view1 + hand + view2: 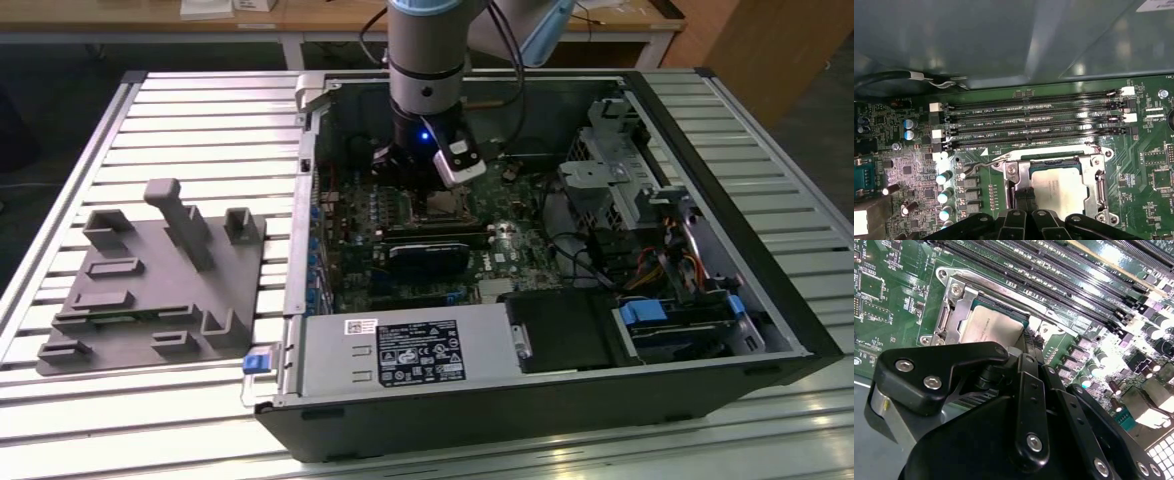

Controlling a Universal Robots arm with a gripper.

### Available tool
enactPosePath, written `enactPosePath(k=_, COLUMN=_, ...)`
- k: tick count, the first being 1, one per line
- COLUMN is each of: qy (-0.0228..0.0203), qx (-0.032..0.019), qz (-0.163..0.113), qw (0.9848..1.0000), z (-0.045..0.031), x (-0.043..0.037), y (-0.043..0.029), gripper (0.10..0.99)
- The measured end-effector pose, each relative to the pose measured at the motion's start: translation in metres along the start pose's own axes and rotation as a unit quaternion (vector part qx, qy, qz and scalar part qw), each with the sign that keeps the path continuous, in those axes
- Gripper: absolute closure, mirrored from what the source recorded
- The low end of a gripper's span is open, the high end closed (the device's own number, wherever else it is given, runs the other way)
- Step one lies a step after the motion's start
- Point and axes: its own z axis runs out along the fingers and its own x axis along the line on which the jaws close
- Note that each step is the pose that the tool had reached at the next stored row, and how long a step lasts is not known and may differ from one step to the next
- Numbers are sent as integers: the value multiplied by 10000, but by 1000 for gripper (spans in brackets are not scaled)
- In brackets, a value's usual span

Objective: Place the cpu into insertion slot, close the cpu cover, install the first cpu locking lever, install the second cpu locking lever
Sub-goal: 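Close the cpu cover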

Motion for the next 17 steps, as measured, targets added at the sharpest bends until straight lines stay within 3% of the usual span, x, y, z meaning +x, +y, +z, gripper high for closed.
enactPosePath(k=4, qy=-2, qx=-4, qz=0, qw=10000, z=-8, x=-1, y=2, gripper=980)
enactPosePath(k=11, qy=0, qx=1, qz=0, qw=10000, z=-97, x=-1, y=3, gripper=980)
enactPosePath(k=17, qy=0, qx=1, qz=0, qw=10000, z=-100, x=-3, y=3, gripper=980)
